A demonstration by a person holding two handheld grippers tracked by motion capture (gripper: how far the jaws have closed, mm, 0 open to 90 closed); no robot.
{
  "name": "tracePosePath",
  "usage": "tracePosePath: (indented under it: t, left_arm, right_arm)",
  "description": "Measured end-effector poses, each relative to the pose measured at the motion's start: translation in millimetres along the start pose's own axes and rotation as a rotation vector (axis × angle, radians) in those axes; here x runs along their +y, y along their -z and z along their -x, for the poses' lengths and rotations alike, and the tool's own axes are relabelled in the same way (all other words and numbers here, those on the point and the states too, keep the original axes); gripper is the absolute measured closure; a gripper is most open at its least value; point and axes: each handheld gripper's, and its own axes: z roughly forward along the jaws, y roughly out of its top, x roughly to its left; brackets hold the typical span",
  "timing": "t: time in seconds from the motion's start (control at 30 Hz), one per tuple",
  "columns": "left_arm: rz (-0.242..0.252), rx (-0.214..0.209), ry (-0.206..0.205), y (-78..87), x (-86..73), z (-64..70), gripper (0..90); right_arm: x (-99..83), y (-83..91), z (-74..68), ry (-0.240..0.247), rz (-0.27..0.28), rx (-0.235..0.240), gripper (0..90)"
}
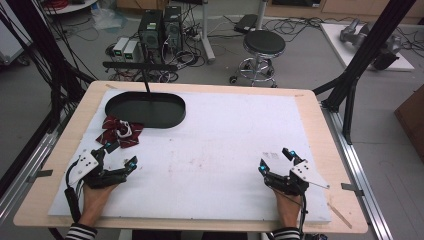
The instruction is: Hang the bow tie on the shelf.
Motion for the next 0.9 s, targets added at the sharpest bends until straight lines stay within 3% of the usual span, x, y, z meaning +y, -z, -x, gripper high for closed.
tracePosePath:
  t: [0.23, 0.47, 0.7, 0.9]
  left_arm:
    - [-0.006, -0.003, 0.003, -0.9, 0.3, 0.0, 14.2]
    - [-0.045, -0.002, 0.021, -4.2, 2.0, -2.0, 14.5]
    - [-0.053, -0.005, 0.01, -5.7, 4.2, -1.4, 14.5]
    - [-0.058, -0.009, 0.002, -6.8, 16.7, -5.2, 14.5]
  right_arm:
    - [-0.2, 0.7, -0.1, -0.003, 0.006, 0.0, 9.9]
    - [-0.5, 1.1, -0.3, -0.001, 0.012, -0.001, 9.9]
    - [-0.4, 0.9, -0.4, 0.007, 0.011, 0.001, 9.9]
    - [-0.4, 1.1, -0.4, -0.001, 0.01, -0.001, 9.9]
